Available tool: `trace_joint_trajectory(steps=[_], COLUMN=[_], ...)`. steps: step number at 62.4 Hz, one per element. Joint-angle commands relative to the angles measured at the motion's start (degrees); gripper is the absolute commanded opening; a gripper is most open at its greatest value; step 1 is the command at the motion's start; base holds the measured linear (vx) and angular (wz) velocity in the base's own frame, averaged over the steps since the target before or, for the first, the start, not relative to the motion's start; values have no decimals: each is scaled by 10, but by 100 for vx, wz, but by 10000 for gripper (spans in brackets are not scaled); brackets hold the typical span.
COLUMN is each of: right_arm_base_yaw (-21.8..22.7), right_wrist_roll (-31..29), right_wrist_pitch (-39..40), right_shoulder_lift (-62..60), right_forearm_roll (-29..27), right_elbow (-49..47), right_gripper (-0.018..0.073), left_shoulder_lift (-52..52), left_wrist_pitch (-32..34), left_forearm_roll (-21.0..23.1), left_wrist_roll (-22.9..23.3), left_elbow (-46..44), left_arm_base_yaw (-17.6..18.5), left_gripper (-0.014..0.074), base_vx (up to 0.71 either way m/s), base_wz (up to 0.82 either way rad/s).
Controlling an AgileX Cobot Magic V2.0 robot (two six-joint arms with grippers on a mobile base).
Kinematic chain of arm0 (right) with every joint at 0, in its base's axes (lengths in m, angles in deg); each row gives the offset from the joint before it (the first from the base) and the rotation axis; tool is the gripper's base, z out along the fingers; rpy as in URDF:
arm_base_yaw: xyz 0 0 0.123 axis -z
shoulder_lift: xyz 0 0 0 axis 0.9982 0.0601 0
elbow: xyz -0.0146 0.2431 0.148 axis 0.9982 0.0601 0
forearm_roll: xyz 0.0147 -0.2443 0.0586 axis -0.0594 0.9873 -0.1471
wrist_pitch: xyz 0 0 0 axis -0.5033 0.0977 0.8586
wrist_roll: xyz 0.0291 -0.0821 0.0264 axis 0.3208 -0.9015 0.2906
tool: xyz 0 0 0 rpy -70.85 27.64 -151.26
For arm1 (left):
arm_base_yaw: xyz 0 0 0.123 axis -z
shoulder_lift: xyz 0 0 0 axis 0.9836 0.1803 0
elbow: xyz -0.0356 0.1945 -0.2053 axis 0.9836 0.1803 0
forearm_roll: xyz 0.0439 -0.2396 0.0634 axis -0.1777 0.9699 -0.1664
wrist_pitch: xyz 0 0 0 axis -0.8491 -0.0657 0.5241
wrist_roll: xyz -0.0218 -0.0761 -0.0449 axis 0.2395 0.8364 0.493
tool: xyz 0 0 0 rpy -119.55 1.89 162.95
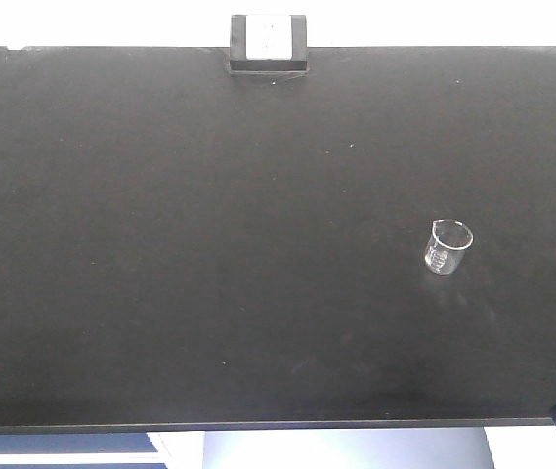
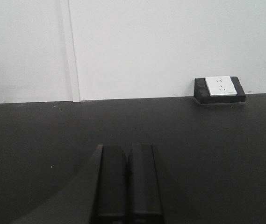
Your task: Grab beaker and place in storage area
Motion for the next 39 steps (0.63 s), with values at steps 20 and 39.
trace_joint_trajectory(steps=[20, 39], right_arm_base_yaw=[2, 2], right_wrist_roll=[-7, -7], right_wrist_pitch=[44, 44], right_shoulder_lift=[-15, -15], right_forearm_roll=[1, 1], right_elbow=[4, 4], right_gripper=[-6, -6], left_shoulder_lift=[-9, -9], left_wrist_pitch=[49, 49], left_forearm_roll=[1, 1], left_wrist_roll=[5, 5], left_elbow=[-12, -12], left_arm_base_yaw=[0, 0], left_gripper=[-6, -6], base_vx=[0, 0], base_wz=[0, 0])
